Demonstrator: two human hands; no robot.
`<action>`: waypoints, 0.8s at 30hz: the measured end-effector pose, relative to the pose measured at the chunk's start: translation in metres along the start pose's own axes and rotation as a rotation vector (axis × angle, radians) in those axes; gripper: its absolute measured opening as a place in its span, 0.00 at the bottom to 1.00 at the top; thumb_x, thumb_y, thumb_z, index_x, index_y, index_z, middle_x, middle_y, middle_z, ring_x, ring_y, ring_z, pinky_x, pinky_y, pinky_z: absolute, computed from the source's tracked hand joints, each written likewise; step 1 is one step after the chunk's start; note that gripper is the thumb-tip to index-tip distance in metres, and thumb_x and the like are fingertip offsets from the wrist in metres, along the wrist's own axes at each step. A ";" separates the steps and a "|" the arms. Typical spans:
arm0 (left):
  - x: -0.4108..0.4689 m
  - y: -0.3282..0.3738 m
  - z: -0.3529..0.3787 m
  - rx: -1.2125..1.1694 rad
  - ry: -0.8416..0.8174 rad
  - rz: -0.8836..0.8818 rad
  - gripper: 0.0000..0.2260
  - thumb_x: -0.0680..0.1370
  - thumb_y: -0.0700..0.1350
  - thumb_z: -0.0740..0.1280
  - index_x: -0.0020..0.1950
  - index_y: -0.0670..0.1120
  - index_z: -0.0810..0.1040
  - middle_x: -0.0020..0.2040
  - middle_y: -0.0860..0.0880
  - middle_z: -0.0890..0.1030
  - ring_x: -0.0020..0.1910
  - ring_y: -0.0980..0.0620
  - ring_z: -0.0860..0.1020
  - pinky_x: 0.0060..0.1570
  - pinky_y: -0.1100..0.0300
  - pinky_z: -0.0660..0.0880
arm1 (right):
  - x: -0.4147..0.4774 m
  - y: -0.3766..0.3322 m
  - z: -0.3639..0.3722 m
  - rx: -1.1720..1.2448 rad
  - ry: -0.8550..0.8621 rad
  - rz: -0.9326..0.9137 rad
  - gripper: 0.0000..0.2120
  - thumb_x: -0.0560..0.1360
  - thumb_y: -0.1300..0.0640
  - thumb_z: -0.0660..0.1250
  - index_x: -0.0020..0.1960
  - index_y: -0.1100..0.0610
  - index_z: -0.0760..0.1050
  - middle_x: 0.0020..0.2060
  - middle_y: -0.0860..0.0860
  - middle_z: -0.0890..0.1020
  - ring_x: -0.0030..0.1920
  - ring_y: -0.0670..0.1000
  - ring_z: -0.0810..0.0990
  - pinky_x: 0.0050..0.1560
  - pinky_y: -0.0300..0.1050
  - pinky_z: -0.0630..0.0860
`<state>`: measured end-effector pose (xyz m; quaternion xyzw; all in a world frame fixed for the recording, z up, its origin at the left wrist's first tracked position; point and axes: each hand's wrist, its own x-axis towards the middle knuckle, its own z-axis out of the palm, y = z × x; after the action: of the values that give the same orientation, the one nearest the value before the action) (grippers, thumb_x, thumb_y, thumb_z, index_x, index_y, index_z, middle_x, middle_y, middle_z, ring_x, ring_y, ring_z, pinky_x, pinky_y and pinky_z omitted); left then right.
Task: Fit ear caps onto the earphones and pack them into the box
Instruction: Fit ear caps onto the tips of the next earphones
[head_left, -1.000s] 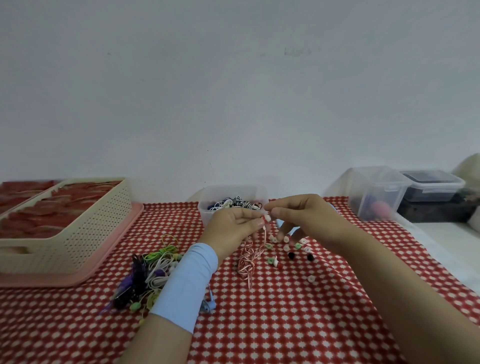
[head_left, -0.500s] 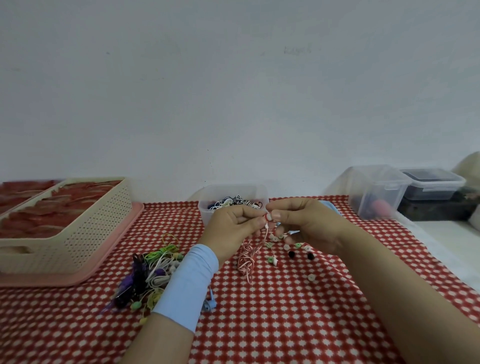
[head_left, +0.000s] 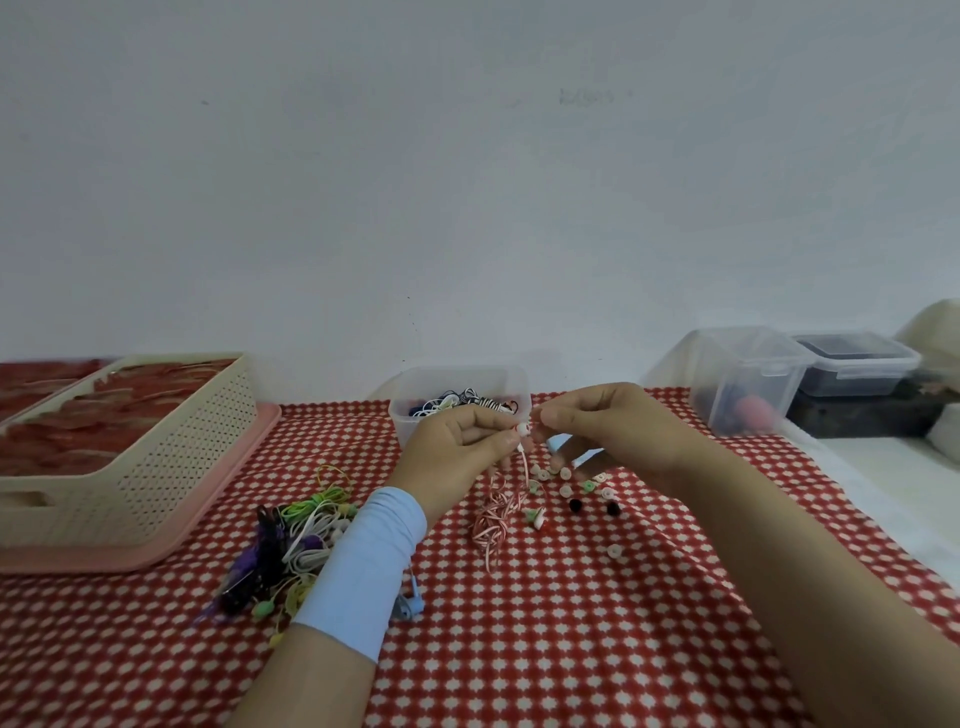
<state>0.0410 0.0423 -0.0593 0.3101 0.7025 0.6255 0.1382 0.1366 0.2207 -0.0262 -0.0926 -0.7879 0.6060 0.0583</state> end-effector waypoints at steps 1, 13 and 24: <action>0.001 0.000 -0.001 0.001 0.011 -0.010 0.06 0.75 0.40 0.73 0.51 0.43 0.83 0.39 0.50 0.86 0.37 0.54 0.81 0.40 0.65 0.76 | 0.000 0.000 -0.001 -0.045 0.040 -0.009 0.08 0.79 0.55 0.70 0.52 0.56 0.86 0.45 0.50 0.88 0.38 0.50 0.85 0.42 0.46 0.83; -0.003 0.004 0.001 -0.075 -0.005 -0.025 0.15 0.74 0.34 0.72 0.59 0.45 0.81 0.44 0.45 0.86 0.43 0.47 0.85 0.44 0.58 0.82 | 0.001 -0.002 0.008 -0.150 0.058 -0.090 0.08 0.79 0.55 0.71 0.49 0.56 0.87 0.43 0.49 0.88 0.38 0.49 0.84 0.35 0.41 0.79; -0.004 0.003 -0.002 -0.093 -0.047 -0.019 0.13 0.74 0.31 0.71 0.55 0.44 0.83 0.45 0.45 0.84 0.42 0.50 0.84 0.41 0.59 0.81 | 0.003 0.001 0.003 -0.176 0.043 -0.047 0.09 0.81 0.54 0.67 0.50 0.53 0.87 0.45 0.46 0.88 0.37 0.49 0.85 0.37 0.42 0.80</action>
<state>0.0436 0.0388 -0.0569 0.3111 0.6723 0.6486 0.1750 0.1328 0.2186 -0.0280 -0.0920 -0.8386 0.5307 0.0811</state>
